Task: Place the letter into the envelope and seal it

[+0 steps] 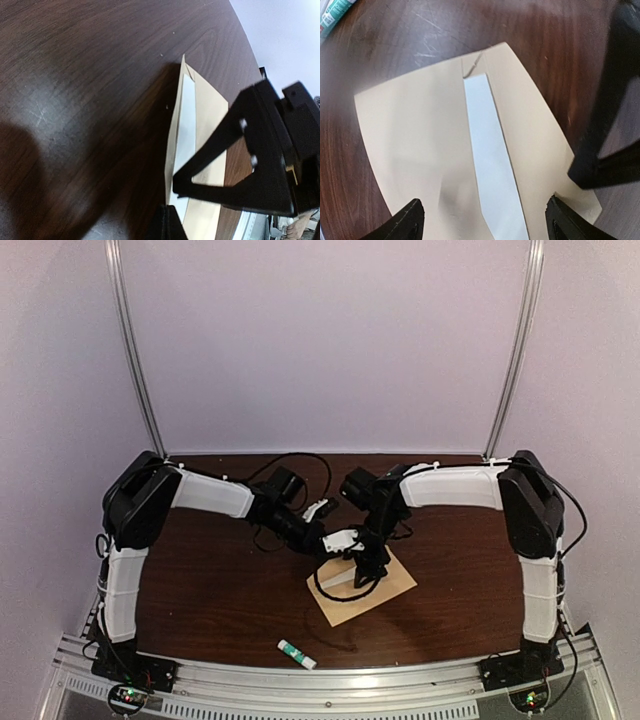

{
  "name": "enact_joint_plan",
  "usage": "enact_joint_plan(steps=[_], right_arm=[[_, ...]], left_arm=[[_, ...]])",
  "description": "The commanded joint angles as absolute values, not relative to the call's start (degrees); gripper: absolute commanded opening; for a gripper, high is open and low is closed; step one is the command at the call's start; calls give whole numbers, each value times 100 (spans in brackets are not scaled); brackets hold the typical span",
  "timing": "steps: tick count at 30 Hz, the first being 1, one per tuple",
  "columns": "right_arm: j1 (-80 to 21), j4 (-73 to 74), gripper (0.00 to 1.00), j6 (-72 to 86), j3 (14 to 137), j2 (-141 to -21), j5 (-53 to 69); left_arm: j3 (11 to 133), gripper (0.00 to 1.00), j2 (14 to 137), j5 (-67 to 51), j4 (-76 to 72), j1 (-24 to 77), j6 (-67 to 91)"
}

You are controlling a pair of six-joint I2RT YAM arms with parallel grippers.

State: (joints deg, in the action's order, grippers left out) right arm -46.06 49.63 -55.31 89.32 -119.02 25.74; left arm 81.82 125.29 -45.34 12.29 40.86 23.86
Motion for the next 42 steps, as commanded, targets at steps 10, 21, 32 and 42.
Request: enact_joint_plan(steps=[10, 21, 32, 42], right_arm=[[-4270, 4623, 99, -5863, 8534, -11725, 1990], [-4335, 5650, 97, -6315, 8891, -12155, 2454], [-4599, 5586, 94, -6277, 8173, -11728, 2319], [-4755, 5735, 93, -6111, 8132, -11648, 2317]], left_arm=[[8341, 0, 12655, -4751, 1082, 4065, 2276], [8328, 0, 12732, -4510, 1017, 4064, 2341], [8273, 0, 12744, -4271, 979, 4059, 2483], [8193, 0, 12671, -4090, 872, 4052, 2575]])
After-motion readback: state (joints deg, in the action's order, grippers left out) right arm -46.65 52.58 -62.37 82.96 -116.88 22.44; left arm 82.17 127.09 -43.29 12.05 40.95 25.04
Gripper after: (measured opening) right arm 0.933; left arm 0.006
